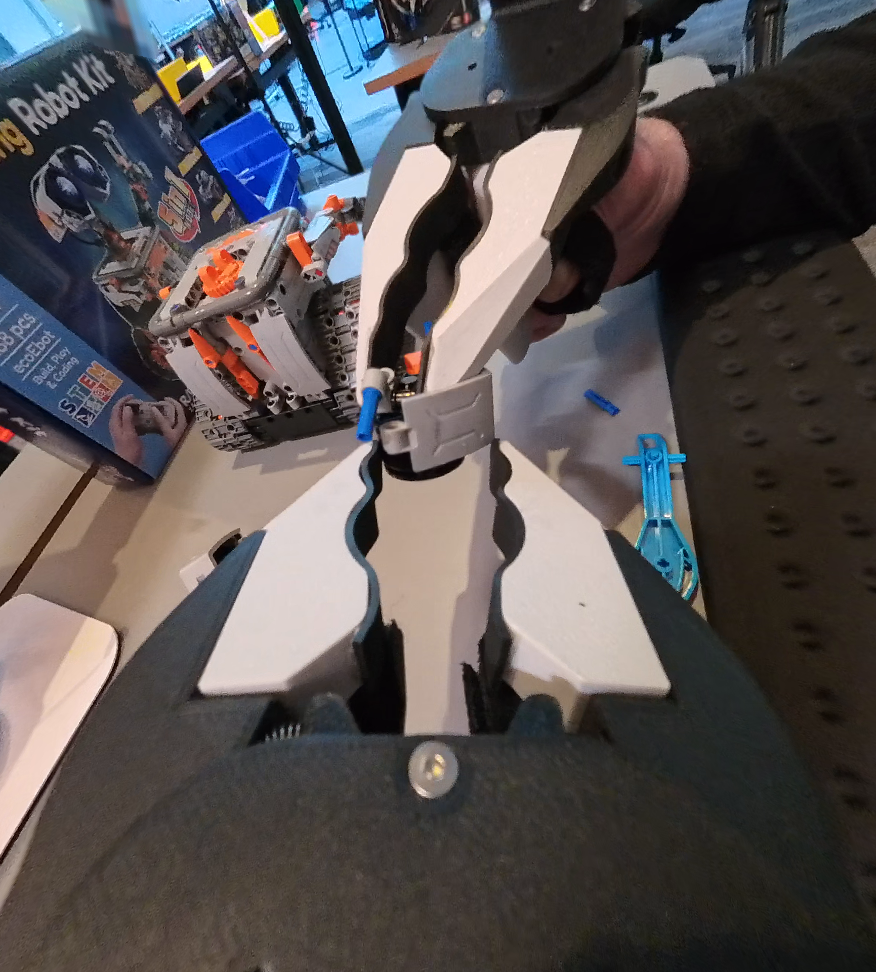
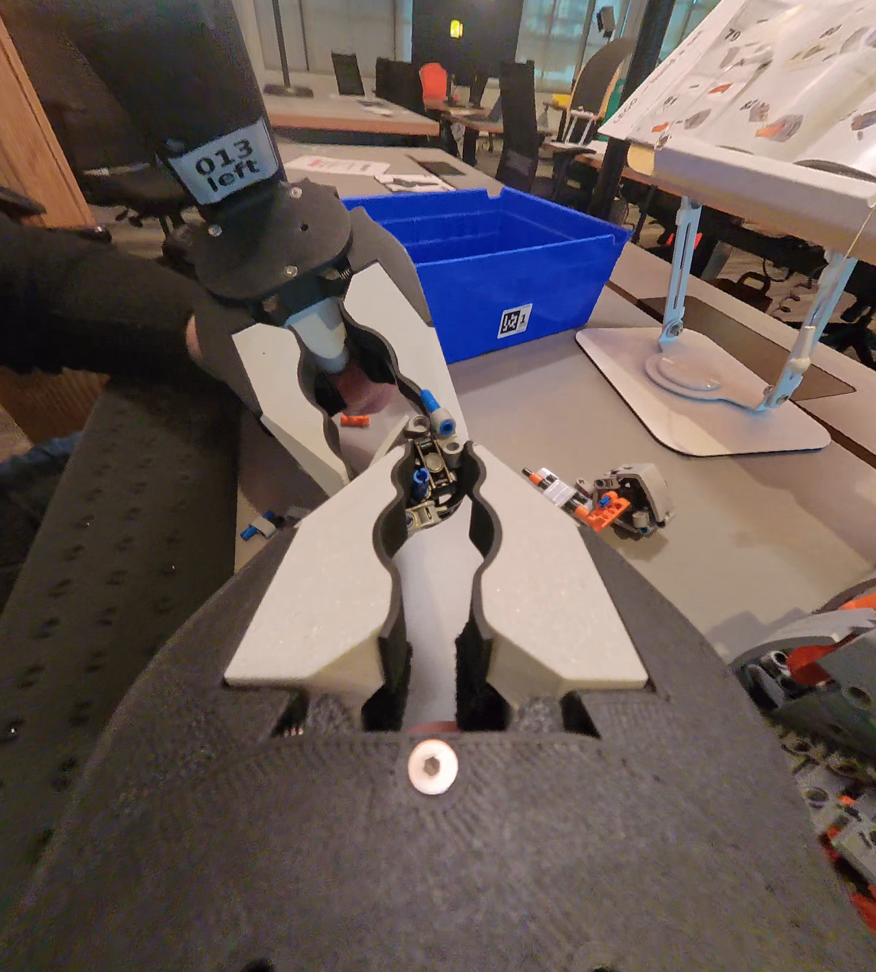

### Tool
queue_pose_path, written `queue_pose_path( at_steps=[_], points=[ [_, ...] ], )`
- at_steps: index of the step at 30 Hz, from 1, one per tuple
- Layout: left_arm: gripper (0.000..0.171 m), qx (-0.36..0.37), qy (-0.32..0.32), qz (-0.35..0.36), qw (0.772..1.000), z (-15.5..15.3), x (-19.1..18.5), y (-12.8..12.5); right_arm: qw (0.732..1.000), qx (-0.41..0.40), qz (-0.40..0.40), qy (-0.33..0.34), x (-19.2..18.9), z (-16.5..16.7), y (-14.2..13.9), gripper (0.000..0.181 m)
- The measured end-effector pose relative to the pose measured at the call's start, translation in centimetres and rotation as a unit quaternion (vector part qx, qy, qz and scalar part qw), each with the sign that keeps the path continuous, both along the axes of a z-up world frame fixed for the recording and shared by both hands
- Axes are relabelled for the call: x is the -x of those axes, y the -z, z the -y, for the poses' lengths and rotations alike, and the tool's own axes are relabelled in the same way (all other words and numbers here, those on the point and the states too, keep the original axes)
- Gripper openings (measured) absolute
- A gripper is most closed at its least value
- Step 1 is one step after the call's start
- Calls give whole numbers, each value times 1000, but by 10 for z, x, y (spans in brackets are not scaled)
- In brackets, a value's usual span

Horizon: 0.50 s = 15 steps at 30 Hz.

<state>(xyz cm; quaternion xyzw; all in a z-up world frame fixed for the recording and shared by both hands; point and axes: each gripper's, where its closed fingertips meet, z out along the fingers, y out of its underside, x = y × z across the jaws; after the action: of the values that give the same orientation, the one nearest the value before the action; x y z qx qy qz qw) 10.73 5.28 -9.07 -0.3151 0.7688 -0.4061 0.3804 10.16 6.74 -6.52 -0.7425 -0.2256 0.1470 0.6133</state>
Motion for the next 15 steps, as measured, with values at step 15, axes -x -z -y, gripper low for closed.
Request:
queue_pose_path(
  at_steps=[15],
  points=[
    [40,-41,-11,27,999,-8,1,-7,998,-13,53,40,-13,0,-3,15]
  ],
)
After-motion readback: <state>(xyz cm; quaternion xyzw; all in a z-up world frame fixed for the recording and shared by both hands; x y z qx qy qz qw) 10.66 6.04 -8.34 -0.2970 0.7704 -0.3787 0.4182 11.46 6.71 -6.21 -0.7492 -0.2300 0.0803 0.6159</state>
